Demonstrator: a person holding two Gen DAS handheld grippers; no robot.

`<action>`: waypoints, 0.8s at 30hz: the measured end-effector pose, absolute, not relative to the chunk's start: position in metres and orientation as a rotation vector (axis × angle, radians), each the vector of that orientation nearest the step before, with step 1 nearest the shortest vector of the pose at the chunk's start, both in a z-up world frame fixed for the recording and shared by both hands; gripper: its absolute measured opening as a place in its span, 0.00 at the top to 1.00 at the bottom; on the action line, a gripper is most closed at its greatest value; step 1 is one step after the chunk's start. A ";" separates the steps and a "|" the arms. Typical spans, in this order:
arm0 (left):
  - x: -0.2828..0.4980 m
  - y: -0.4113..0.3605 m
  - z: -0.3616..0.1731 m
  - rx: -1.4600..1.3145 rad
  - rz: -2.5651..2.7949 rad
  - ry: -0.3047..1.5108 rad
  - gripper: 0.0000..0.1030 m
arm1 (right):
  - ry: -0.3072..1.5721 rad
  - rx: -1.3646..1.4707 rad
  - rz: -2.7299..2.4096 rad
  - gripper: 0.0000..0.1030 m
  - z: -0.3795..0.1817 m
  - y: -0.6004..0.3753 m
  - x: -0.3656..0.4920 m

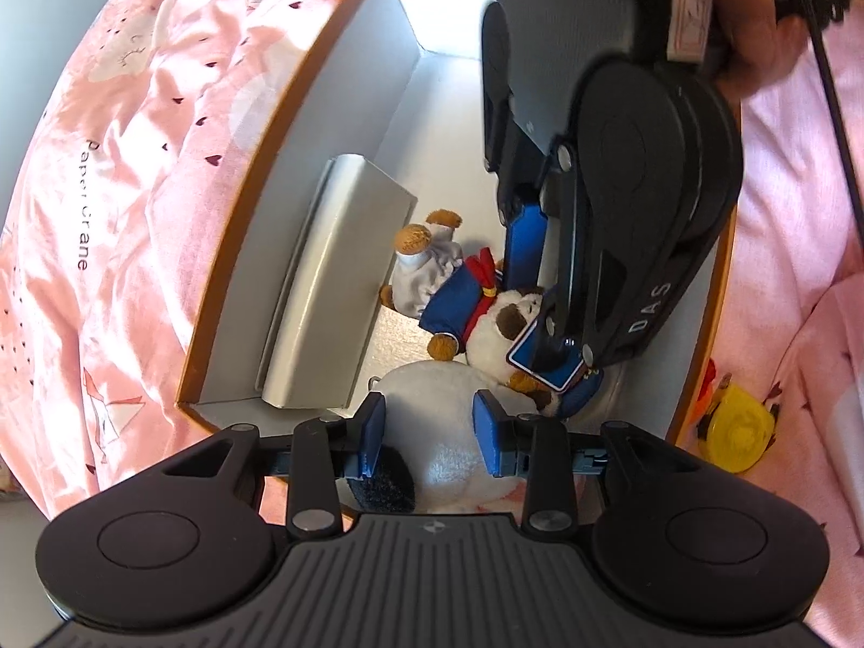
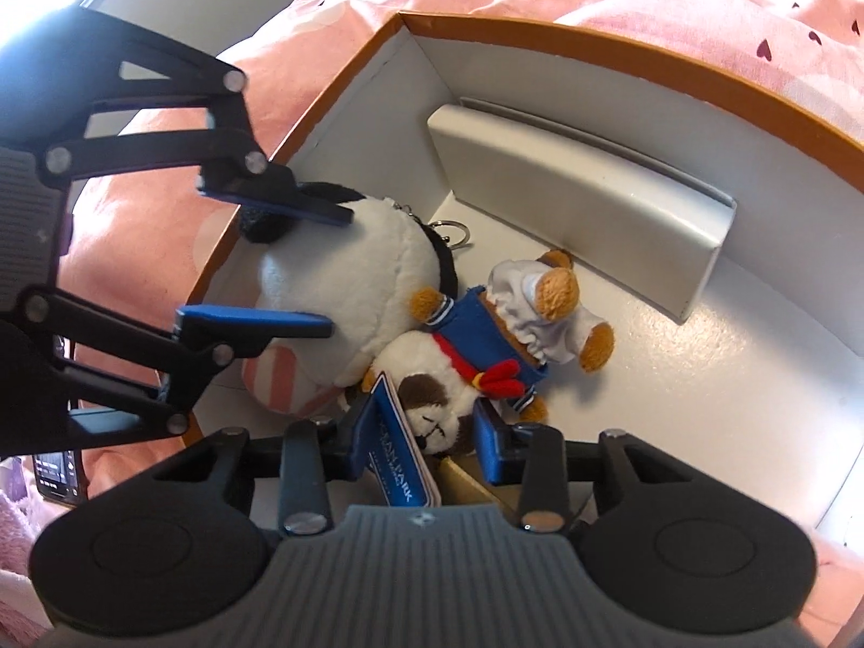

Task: Organize objects
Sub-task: 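Push the blue Ocean Park card down beside the sailor bear with the right tool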

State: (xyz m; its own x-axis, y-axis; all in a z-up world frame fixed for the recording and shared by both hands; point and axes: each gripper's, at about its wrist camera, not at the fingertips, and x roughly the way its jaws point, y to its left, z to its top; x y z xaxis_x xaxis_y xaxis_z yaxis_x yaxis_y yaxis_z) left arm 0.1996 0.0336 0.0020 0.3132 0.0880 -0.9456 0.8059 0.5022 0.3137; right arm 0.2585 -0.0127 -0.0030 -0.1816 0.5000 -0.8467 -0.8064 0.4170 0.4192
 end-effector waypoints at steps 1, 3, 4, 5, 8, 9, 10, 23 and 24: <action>0.199 0.032 -0.001 0.965 -0.582 1.178 0.61 | 1.291 -0.315 1.198 0.63 -0.003 -0.014 0.258; 0.198 0.030 -0.007 0.982 -0.583 1.189 0.62 | 1.296 -0.312 1.192 0.67 -0.004 -0.017 0.260; 0.198 0.029 -0.010 0.991 -0.583 1.195 0.62 | 1.297 -0.309 1.191 0.74 -0.004 -0.019 0.261; 0.199 0.029 -0.013 0.996 -0.583 1.200 0.62 | 1.300 -0.301 1.192 0.83 -0.003 -0.021 0.263; 0.201 0.028 -0.016 0.988 -0.586 1.210 0.62 | 1.319 -0.277 1.190 0.87 -0.003 -0.029 0.267; 0.201 0.027 -0.017 0.988 -0.588 1.214 0.62 | 1.321 -0.275 1.191 0.87 -0.002 -0.030 0.266; 0.201 0.026 -0.019 0.990 -0.591 1.218 0.62 | 1.322 -0.273 1.190 0.85 -0.002 -0.022 0.261; 0.181 0.018 0.010 0.938 -0.518 1.137 0.56 | 1.219 -0.341 1.116 0.63 0.018 -0.028 0.241; 0.179 0.018 0.017 0.924 -0.503 1.121 0.57 | 1.198 -0.346 1.105 0.62 0.023 -0.030 0.238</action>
State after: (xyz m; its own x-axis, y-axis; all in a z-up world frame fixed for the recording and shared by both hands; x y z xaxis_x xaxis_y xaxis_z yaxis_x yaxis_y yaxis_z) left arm 0.1786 0.0179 0.0169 0.3827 0.0965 -0.9188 0.7504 0.5477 0.3701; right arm 0.2379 -0.0296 0.0226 -0.0478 0.4969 -0.8665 -0.8235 0.4714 0.3157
